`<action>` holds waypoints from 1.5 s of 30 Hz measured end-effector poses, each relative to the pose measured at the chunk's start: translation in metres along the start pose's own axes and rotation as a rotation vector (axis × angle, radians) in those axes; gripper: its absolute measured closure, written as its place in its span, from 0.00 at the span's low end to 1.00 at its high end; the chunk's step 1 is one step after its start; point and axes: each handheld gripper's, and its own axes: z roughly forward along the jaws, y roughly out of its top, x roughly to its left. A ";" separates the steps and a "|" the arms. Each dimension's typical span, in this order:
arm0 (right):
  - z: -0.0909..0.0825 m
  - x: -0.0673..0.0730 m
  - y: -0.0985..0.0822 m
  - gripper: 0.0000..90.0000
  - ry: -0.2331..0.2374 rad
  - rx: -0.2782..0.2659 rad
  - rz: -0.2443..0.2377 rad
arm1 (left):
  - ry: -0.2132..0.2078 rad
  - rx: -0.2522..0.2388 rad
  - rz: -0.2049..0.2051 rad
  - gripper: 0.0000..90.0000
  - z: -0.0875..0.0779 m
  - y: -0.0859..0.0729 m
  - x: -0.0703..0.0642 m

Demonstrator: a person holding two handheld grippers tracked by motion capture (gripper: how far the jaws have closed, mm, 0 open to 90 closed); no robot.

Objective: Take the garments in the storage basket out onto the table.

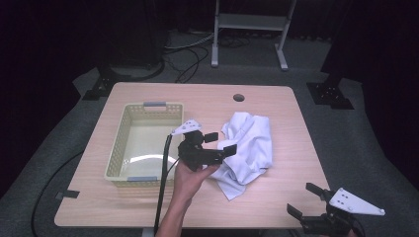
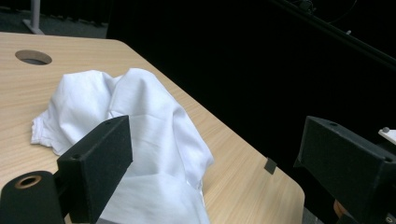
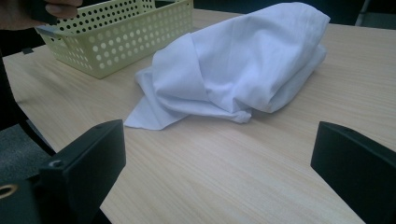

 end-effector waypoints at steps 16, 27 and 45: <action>0.005 0.004 0.001 0.03 0.011 0.007 -0.006 | 0.014 -0.011 0.001 0.11 -0.020 -0.006 -0.001; 0.009 0.006 0.002 0.03 0.017 0.012 -0.013 | 0.037 -0.019 0.007 0.11 -0.035 -0.012 -0.002; 0.013 0.009 0.004 0.03 0.023 0.018 -0.023 | 0.056 -0.020 0.009 0.11 -0.050 -0.020 -0.005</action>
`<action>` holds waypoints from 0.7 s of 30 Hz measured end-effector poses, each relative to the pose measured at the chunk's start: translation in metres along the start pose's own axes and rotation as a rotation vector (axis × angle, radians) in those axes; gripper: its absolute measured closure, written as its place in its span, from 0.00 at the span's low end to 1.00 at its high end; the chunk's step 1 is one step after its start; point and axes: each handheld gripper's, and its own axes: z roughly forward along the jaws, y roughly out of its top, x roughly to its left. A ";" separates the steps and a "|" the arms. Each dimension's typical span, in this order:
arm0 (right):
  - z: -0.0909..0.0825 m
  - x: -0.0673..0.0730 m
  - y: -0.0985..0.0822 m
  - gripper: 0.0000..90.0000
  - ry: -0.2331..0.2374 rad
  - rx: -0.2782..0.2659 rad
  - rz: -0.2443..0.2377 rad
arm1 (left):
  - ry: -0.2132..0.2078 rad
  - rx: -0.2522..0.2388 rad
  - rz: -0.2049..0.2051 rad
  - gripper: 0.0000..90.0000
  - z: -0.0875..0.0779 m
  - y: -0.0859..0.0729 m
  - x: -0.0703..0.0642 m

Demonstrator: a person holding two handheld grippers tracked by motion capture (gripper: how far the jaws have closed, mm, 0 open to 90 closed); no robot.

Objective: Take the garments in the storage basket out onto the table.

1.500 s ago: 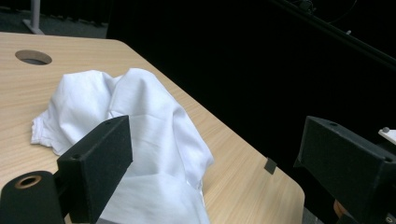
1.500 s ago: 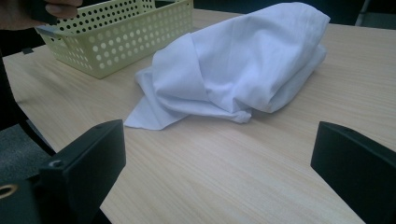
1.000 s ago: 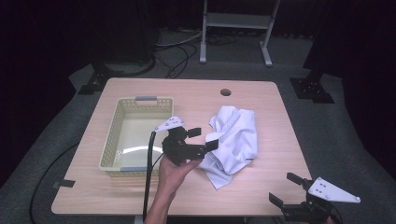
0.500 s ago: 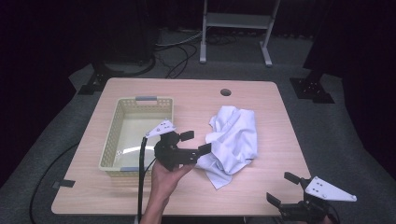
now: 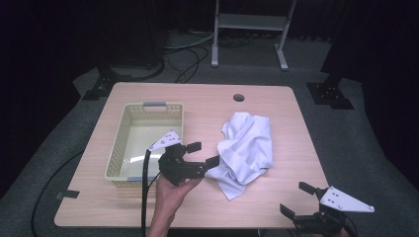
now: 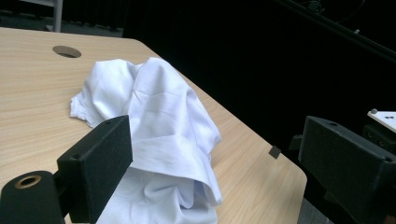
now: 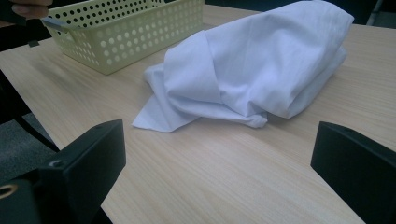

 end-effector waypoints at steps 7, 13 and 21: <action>0.002 0.001 0.000 0.03 0.003 0.004 0.000 | 0.008 -0.004 0.003 0.11 -0.007 -0.003 0.000; 0.002 0.002 0.001 0.03 0.002 0.006 -0.002 | 0.015 -0.002 0.001 0.11 -0.012 -0.006 0.000; 0.003 0.003 0.001 0.03 0.002 0.007 -0.006 | 0.017 -0.009 -0.002 0.11 -0.019 -0.008 0.000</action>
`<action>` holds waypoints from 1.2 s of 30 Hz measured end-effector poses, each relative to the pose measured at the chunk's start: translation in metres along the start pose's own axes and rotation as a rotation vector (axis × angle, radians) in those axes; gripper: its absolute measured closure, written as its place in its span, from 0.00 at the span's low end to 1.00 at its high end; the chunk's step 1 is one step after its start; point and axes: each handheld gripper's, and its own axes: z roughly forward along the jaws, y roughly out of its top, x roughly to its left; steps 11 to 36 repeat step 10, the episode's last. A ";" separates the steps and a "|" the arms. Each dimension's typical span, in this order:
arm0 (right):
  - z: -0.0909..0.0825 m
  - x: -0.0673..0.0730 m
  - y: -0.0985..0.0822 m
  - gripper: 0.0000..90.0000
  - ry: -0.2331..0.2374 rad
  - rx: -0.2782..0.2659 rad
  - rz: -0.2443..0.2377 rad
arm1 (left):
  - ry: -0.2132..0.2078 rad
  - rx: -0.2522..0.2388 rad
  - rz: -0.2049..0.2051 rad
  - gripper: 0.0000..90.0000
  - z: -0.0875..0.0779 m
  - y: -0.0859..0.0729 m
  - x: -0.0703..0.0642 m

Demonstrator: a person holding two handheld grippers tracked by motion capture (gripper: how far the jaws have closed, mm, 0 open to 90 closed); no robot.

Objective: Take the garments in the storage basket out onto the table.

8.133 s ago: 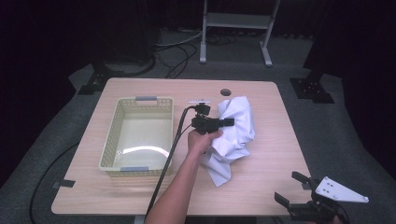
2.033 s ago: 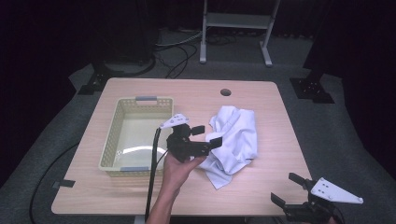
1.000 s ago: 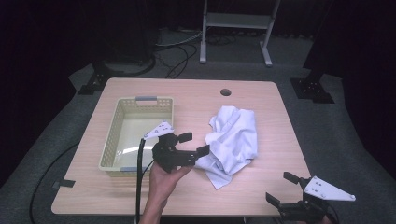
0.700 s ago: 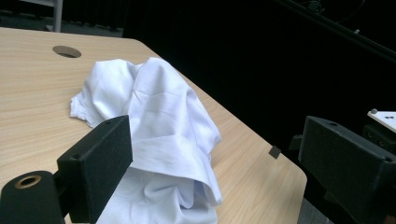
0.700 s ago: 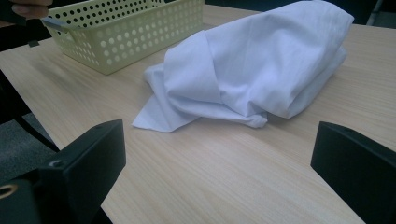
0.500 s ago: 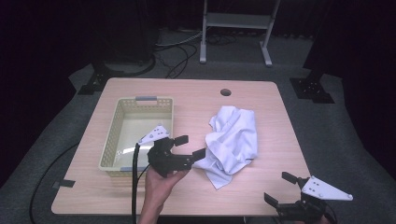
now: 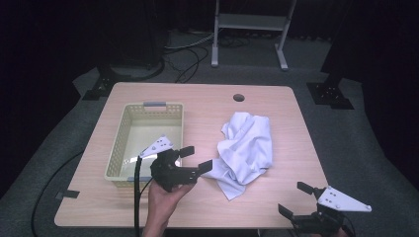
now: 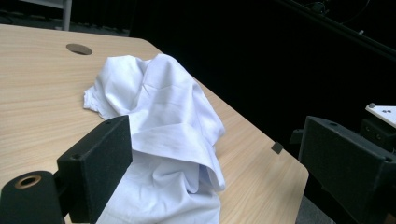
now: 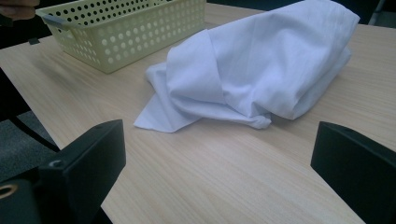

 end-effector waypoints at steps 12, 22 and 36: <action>0.002 0.001 0.001 0.03 -0.003 0.003 -0.005 | 0.012 -0.006 0.003 0.11 -0.013 -0.008 -0.001; 0.002 0.001 0.001 0.03 -0.003 0.003 -0.005 | 0.012 -0.006 0.003 0.11 -0.013 -0.008 -0.001; 0.002 0.001 0.001 0.03 -0.003 0.003 -0.005 | 0.012 -0.006 0.003 0.11 -0.013 -0.008 -0.001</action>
